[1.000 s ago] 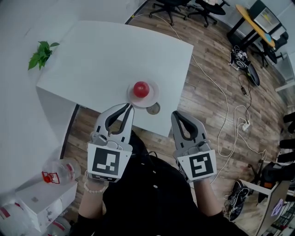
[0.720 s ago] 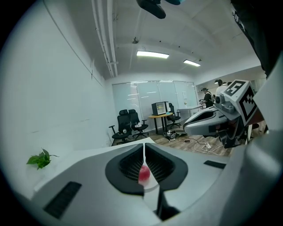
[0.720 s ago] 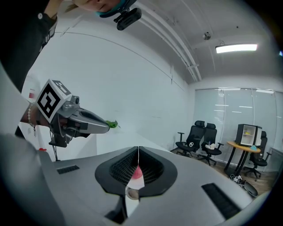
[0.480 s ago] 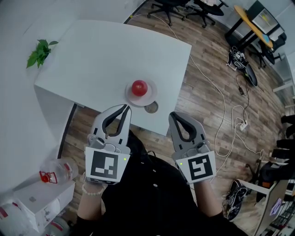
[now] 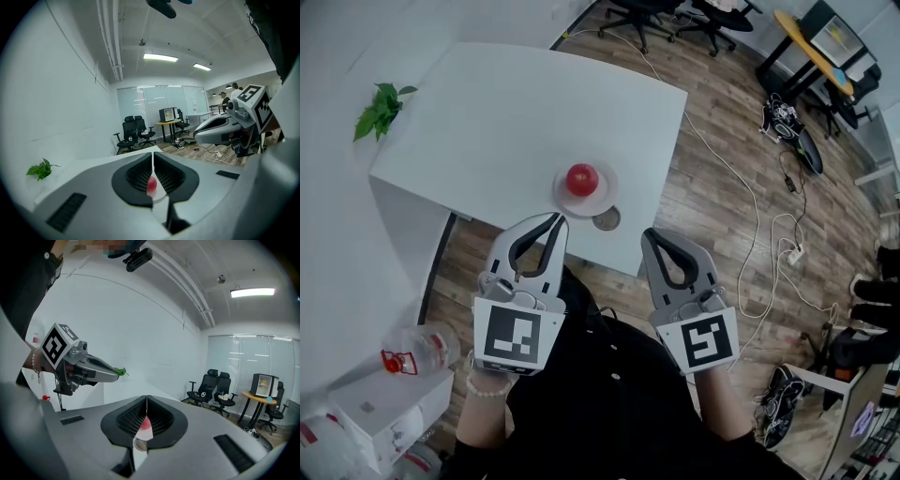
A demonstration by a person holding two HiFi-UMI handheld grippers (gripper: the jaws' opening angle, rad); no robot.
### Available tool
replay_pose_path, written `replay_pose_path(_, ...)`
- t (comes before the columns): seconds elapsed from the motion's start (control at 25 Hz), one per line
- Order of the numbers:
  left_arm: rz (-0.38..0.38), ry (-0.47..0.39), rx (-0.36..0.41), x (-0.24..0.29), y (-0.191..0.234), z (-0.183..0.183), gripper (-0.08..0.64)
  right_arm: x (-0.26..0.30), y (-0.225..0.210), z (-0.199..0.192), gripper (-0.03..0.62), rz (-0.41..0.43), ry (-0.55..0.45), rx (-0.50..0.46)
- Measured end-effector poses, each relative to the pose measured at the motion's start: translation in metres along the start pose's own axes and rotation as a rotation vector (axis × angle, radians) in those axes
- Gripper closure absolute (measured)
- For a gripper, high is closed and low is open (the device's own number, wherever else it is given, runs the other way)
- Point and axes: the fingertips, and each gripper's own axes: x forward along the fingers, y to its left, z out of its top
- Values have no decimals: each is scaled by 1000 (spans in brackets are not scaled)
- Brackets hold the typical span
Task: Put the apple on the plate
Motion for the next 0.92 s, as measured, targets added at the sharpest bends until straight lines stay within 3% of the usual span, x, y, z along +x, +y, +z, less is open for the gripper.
replay_pose_path(0.92,-8,-11,-1,-3,1,-4,535,0,4,-4,551,0,11,5)
